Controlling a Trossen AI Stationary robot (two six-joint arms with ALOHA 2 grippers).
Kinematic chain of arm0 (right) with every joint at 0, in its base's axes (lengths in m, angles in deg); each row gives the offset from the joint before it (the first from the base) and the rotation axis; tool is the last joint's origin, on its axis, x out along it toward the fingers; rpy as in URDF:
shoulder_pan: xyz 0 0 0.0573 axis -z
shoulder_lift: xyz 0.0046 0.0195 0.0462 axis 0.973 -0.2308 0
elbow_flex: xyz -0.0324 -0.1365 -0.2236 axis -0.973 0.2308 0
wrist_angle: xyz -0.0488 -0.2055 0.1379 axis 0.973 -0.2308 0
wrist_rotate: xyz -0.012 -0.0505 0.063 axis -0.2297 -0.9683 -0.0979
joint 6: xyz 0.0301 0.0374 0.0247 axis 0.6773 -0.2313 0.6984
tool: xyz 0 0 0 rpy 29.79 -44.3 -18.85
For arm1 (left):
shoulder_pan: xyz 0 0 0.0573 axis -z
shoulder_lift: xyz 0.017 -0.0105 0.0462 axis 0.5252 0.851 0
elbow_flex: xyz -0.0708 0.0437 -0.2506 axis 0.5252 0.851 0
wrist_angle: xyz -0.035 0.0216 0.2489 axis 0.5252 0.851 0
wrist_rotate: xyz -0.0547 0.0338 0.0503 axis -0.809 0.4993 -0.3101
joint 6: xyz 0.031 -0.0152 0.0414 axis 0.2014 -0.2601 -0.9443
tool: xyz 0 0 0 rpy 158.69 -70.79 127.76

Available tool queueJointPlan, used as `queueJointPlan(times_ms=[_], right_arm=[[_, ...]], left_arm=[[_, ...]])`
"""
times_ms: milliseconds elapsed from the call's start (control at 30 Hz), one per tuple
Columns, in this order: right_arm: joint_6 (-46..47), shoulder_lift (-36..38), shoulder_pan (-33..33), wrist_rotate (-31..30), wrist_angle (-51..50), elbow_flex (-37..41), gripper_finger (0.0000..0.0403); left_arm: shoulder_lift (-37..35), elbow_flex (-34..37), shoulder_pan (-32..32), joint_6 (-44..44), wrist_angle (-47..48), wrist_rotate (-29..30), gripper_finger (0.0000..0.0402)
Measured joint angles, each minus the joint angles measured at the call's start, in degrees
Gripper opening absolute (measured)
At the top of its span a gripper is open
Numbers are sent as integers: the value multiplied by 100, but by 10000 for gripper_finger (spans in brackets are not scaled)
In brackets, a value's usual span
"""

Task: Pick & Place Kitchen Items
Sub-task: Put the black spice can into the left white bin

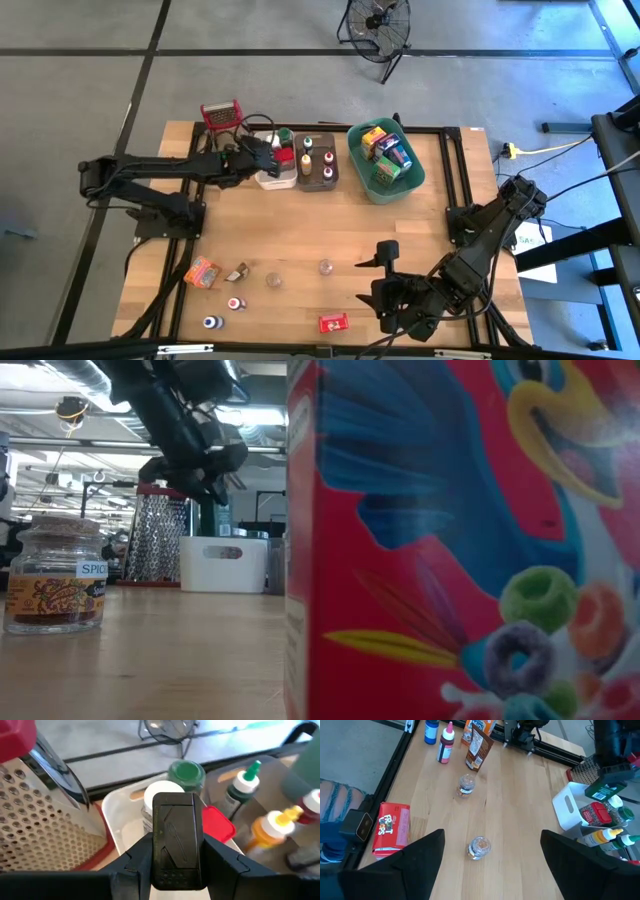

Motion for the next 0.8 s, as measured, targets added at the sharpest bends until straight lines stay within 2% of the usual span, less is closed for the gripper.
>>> queueJointPlan(times_ms=[100,233,567,800], right_arm=[[0,0,0,0,2,1,332],[0,0,0,2,2,1,332],[0,0,1,17,-2,1,332],[0,0,0,17,0,1,332]], left_arm=[[285,-4,0,33,-135,326,129],[589,22,7,44,-199,45,129],[796,15,-107,44,-700,82,130],[796,9,-239,160,-760,-458,151]])
